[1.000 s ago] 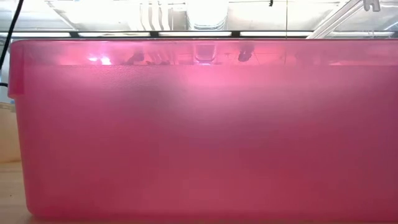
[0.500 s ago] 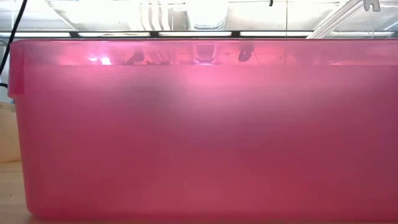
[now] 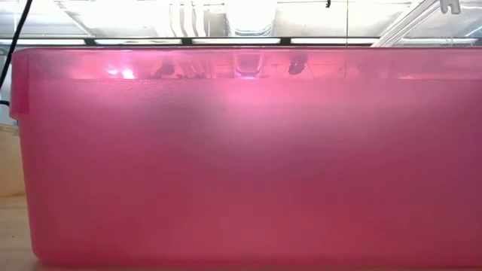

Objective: Pick & Place Paint Supplies
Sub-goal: Put the purple paint bottle into the transparent bin

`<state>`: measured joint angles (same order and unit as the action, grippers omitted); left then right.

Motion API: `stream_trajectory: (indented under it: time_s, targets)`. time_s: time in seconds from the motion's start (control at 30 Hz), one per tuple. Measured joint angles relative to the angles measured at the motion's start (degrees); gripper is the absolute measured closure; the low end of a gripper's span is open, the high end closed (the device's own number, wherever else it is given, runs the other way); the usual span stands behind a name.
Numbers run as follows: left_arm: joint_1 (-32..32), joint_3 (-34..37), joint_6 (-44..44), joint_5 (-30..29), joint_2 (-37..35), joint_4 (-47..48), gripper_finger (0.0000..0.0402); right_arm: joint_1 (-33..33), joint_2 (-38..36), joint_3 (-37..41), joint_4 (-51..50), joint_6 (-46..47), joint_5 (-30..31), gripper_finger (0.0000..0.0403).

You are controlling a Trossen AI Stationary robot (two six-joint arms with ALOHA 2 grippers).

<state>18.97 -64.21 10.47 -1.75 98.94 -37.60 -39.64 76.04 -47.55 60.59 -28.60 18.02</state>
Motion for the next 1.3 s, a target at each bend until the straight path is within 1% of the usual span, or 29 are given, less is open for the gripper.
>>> stream_trajectory:
  time_s: [0.27, 0.47, 0.8, 1.3]
  targets:
    - [0.58, 0.14, -0.01, -0.1, -0.09, -0.04, 0.0396, -0.21, -0.8, 0.65, -1.78, 0.8, 0.86, 0.0292]
    - [1.45, 0.17, 0.01, 0.08, -0.96, 0.13, 0.0396, -0.22, -1.89, 0.66, -5.23, 2.65, 0.82, 0.0292]
    - [2.73, 0.18, 0.49, 0.56, -3.4, 1.11, 0.0396, -0.63, -2.06, 0.7, -6.59, 2.91, 0.86, 0.0292]
    - [3.18, 0.16, 0.67, 0.52, -4.15, 1.82, 0.0396, -0.66, -2.0, 0.79, -7.56, 3.37, 1.38, 0.0292]
